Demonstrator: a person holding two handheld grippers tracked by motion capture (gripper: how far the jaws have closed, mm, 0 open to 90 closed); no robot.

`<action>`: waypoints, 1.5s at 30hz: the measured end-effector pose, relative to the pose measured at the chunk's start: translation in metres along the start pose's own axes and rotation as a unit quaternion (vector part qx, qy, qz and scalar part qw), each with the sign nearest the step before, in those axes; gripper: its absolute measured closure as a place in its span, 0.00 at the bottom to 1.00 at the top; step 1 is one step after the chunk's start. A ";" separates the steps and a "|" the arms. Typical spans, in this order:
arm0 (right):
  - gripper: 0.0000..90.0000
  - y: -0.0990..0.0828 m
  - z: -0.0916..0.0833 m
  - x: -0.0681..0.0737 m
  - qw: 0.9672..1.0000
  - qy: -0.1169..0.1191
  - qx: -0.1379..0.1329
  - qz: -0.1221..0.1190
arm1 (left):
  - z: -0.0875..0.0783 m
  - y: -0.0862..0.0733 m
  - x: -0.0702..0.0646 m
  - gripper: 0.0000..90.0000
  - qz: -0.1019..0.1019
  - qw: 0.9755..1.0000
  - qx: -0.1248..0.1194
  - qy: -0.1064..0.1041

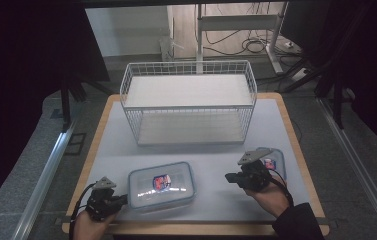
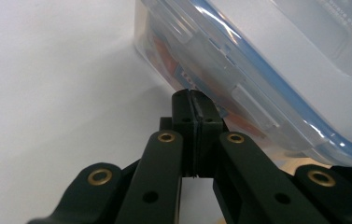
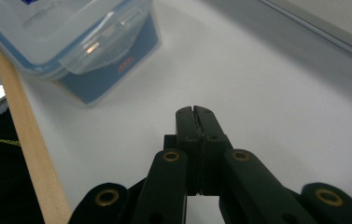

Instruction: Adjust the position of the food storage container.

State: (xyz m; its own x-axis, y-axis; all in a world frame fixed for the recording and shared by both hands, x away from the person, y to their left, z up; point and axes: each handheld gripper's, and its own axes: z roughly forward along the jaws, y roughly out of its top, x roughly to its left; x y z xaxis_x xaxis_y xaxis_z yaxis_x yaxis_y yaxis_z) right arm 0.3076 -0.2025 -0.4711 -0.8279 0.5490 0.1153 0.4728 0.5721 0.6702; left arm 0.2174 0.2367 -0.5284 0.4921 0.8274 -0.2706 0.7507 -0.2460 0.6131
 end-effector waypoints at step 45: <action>0.99 -0.011 0.019 -0.007 0.998 -0.061 -0.015 0.018 | 0.054 0.066 -0.034 0.96 0.071 0.997 -0.005 0.007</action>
State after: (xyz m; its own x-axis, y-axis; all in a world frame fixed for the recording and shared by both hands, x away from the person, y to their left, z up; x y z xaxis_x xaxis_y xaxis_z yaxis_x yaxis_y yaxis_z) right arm 0.3142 -0.2010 -0.4935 -0.7667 0.6399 0.0511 0.4911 0.5334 0.6887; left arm 0.2741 0.1651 -0.5182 0.5873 0.7915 -0.1692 0.6684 -0.3565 0.6528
